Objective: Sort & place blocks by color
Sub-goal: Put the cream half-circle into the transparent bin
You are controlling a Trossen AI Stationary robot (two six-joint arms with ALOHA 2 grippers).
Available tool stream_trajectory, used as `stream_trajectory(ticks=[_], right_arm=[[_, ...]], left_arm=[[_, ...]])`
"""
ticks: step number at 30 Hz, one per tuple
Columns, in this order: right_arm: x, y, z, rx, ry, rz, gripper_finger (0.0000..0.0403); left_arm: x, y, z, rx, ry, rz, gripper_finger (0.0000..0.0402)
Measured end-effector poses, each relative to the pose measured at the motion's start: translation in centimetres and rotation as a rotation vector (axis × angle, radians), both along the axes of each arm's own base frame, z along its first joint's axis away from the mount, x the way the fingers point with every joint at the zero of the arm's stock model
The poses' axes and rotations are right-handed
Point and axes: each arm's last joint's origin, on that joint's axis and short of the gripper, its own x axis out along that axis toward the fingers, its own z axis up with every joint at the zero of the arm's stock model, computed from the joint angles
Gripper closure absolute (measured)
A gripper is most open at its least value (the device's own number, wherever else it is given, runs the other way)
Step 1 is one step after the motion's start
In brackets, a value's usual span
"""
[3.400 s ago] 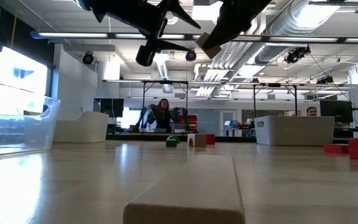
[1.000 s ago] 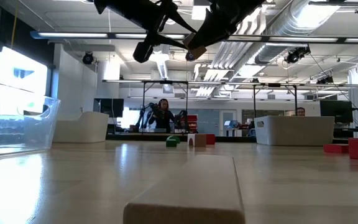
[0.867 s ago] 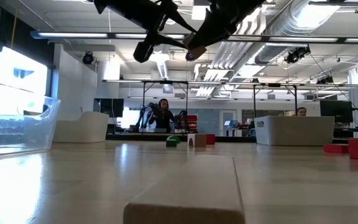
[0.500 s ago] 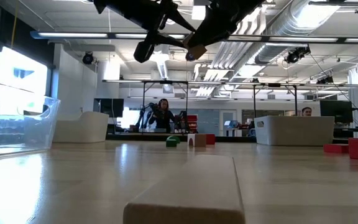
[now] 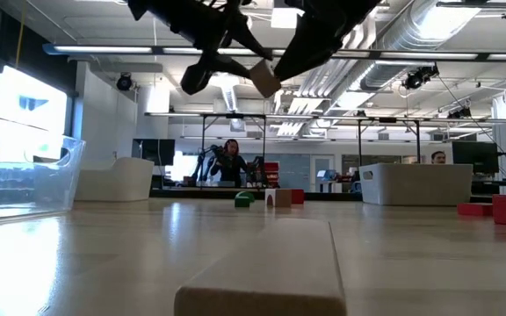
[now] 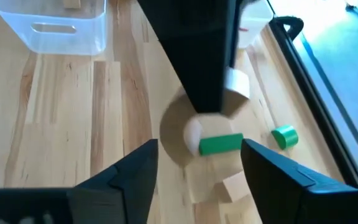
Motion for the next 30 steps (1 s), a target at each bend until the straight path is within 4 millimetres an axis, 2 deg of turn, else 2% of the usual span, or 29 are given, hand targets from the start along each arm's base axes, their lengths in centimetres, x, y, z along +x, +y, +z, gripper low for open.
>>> stream_trajectory(ticks=[7, 19, 25, 30], right_arm=[[-0.9, 0.1, 0.2, 0.073, 0.029, -0.032, 0.018], [-1.7, 0.1, 1.2, 0.13, -0.002, -0.049, 0.018], [-1.7, 0.1, 1.1, 0.164, -0.005, -0.075, 0.018], [-1.7, 0.2, 1.1, 0.196, -0.004, -0.068, 0.018]], left_arm=[[-2.0, -1.2, -0.2, -0.009, 0.183, -0.045, 0.0292], [-6.8, -6.8, 0.0, -0.021, 0.543, -0.17, 0.0291], [-8.4, -9.4, 0.6, -0.043, 0.592, -0.173, 0.0291], [-10.5, -11.1, 0.6, -0.043, 0.715, -0.137, 0.0291]])
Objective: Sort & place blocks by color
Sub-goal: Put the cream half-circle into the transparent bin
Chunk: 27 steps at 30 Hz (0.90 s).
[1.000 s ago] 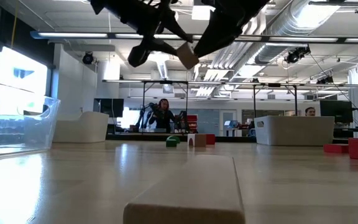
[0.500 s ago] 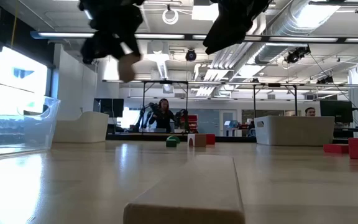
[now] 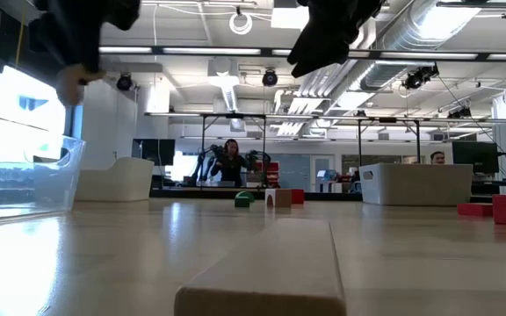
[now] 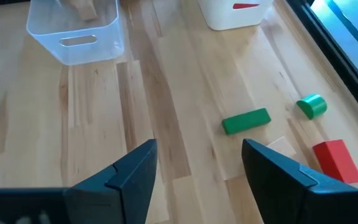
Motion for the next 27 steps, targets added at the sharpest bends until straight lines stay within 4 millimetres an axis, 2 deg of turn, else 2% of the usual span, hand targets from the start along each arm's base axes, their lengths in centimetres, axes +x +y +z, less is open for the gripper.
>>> stream_trajectory(ticks=[5, 10, 15, 18, 27], right_arm=[[0.0, 0.0, 0.0, 0.002, 0.0, 0.001, 0.018], [0.0, 0.0, 0.0, 0.02, -0.004, -0.015, 0.018], [0.0, 0.3, 0.0, 0.08, -0.018, -0.061, 0.018], [0.0, 0.7, 0.0, 0.11, -0.024, -0.082, 0.018], [-0.1, 1.0, -0.1, 0.237, -0.043, -0.198, 0.018]], left_arm=[[-2.1, -1.4, -0.3, 0.035, 0.173, 0.02, 0.0291], [-2.9, -2.3, -0.5, 0.057, 0.217, 0.002, 0.0291], [-3.6, -2.9, -2.5, 0.059, 0.282, -0.029, 0.0291], [-3.8, -3.1, -3.6, 0.06, 0.294, -0.041, 0.0292], [-3.4, -3.4, -5.1, 0.024, 0.257, -0.135, 0.029]])
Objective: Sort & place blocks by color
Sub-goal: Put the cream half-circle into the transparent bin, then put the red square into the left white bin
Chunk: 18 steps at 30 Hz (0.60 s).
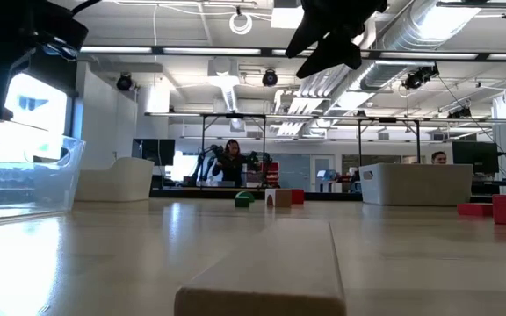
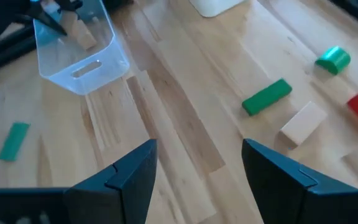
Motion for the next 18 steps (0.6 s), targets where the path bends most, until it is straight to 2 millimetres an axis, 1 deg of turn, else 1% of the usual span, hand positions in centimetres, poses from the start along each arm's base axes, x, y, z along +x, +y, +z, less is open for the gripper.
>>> stream_trajectory(ticks=[5, 10, 13, 18], right_arm=[[0.0, 0.4, -0.1, 0.12, -0.01, -0.055, 0.018], [-0.3, 1.7, -0.2, 0.184, 0.004, -0.085, 0.0181], [-0.6, 2.5, -0.5, 0.2, 0.032, -0.115, 0.0181], [-1.5, 3.6, -1.0, 0.224, 0.108, -0.184, 0.0181]], left_arm=[[-0.1, 0.1, -0.7, 0.006, 0.012, -0.073, 0.029], [-0.5, 0.2, -1.3, 0.006, 0.04, -0.087, 0.0282], [-0.5, 0.1, -1.4, -0.002, 0.049, -0.097, 0.0263], [-0.5, 0.1, -1.4, -0.02, 0.055, -0.115, 0.0217]])
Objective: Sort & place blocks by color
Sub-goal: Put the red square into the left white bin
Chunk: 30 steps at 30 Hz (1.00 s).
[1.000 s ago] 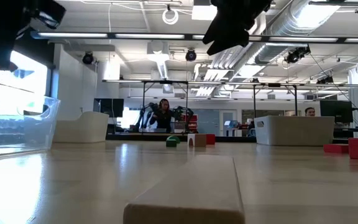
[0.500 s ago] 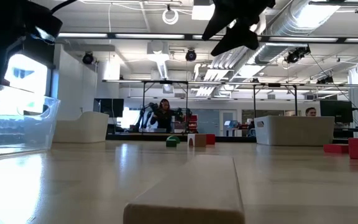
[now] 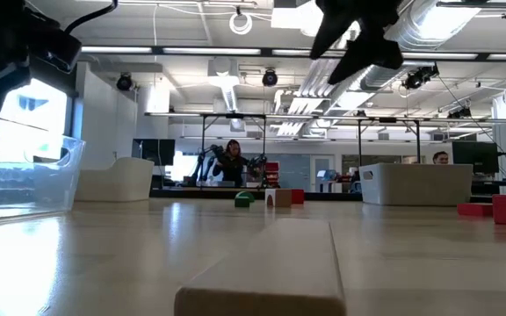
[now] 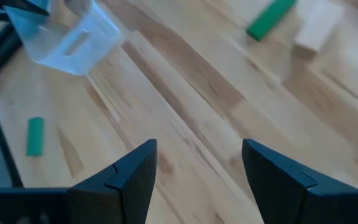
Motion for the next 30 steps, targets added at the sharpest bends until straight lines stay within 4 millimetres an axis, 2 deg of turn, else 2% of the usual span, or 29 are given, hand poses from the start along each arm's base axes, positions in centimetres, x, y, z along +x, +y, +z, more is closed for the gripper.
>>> stream_trajectory(ticks=[8, 15, 21, 27, 30], right_arm=[[-1.8, 1.3, -1.0, 0.051, 0.16, -0.107, 0.0181], [-3.5, 1.5, -1.6, 0.063, 0.317, -0.222, 0.0181], [-4.0, 1.5, -1.9, 0.108, 0.384, -0.228, 0.0181], [-5.1, 1.9, -4.4, 0.172, 0.492, -0.215, 0.0181], [-5.4, 2.4, -5.6, 0.201, 0.511, -0.197, 0.0181]], left_arm=[[0.0, 0.0, 0.0, -0.015, 0.007, -0.026, 0.0163], [0.0, -0.1, 0.0, -0.024, 0.012, -0.06, 0.0162], [-0.1, 0.0, 0.1, -0.023, 0.003, -0.07, 0.0162], [-0.6, 0.2, 1.0, -0.018, -0.055, -0.058, 0.0163], [-0.8, 0.4, 2.3, -0.02, -0.122, -0.041, 0.0163]])
